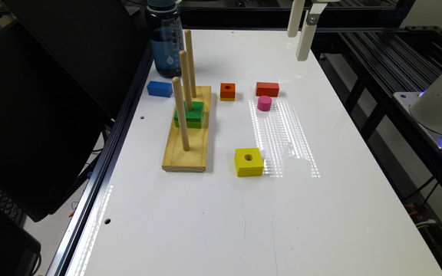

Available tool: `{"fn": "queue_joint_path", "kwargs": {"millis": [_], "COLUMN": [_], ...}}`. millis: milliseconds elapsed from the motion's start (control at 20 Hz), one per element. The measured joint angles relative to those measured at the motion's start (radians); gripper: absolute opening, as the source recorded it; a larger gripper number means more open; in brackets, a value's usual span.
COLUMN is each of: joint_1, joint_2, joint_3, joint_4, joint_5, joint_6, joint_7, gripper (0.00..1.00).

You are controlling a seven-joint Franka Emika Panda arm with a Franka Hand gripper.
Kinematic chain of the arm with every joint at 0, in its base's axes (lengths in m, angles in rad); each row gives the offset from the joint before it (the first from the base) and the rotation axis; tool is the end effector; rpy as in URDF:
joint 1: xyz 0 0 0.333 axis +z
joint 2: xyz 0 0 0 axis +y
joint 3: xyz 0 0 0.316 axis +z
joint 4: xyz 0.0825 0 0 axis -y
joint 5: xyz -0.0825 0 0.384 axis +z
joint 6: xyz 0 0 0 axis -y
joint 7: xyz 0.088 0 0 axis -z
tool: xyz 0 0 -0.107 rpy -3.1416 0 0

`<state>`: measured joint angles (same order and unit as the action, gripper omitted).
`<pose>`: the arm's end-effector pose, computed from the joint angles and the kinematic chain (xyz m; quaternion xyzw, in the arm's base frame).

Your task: Pick up yellow block.

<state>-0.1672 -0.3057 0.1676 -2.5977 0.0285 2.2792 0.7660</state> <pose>0.4132 -0.0011 0.3577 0.9224 -0.3859 -0.0023 0.0164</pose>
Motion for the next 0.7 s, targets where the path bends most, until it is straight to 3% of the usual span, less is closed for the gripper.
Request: {"fn": "queue_joint_path", "kwargs": {"millis": [450, 700], "joint_1": [0.0, 0.001], "joint_2": [0.0, 0.0], "joint_3": [0.001, 0.013], "joint_4": [0.0, 0.002], "joint_5": [0.0, 0.0017], "joint_6": [0.0, 0.0], "joint_7": [0.0, 0.007], "gripper": [1.0, 1.0]}}
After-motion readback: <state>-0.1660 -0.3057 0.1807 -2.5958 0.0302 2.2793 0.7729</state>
